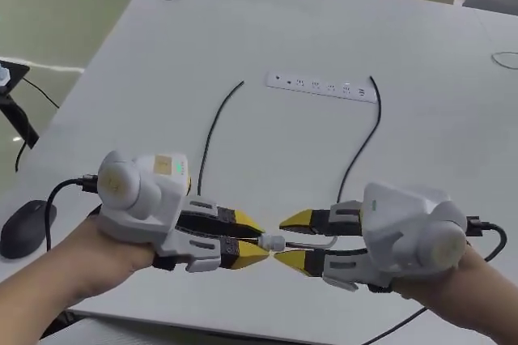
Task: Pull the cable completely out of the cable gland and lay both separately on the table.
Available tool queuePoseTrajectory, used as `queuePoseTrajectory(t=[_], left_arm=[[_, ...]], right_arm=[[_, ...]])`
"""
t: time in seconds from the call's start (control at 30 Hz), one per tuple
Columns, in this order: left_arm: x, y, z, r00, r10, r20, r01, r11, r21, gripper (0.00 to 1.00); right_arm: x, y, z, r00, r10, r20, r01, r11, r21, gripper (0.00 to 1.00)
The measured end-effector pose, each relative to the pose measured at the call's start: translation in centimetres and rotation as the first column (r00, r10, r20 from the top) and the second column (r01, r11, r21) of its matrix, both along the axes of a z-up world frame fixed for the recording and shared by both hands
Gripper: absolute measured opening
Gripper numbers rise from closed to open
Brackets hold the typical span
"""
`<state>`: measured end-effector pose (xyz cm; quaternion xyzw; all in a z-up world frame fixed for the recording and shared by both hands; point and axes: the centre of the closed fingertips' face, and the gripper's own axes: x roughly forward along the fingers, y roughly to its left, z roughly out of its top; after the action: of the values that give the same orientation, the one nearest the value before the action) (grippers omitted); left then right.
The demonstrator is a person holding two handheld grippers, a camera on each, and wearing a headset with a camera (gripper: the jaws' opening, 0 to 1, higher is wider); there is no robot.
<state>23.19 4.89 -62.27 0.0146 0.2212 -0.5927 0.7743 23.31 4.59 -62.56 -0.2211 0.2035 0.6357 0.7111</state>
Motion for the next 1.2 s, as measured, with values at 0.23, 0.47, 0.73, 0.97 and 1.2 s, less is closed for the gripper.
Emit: queuePoseTrajectory(t=[0.23,0.47,0.73,0.97,1.2], left_arm=[[0.3,0.3,0.1,0.997,-0.014,0.078,0.012,1.0,0.026,0.15],[0.5,0.7,0.1,0.995,-0.016,0.096,0.013,0.999,0.032,0.15],[0.5,0.8,-0.1,0.996,-0.024,0.087,0.021,0.999,0.033,0.15],[0.6,0.5,0.0,0.996,-0.034,0.08,0.031,0.999,0.028,0.15],[0.7,0.6,-0.1,0.997,-0.032,0.069,0.03,0.999,0.032,0.15]], right_arm=[[0.3,-0.6,-0.1,0.995,-0.091,-0.028,0.09,0.996,-0.011,0.2],[0.8,-0.7,-0.5,0.987,-0.146,0.064,0.15,0.987,-0.057,0.12],[0.8,-0.4,-0.7,0.977,-0.166,0.131,0.178,0.98,-0.087,0.07],[1.0,0.0,-0.9,0.964,-0.168,0.206,0.194,0.974,-0.113,0.05],[0.9,-0.1,-1.1,0.952,-0.194,0.238,0.222,0.97,-0.098,0.02]])
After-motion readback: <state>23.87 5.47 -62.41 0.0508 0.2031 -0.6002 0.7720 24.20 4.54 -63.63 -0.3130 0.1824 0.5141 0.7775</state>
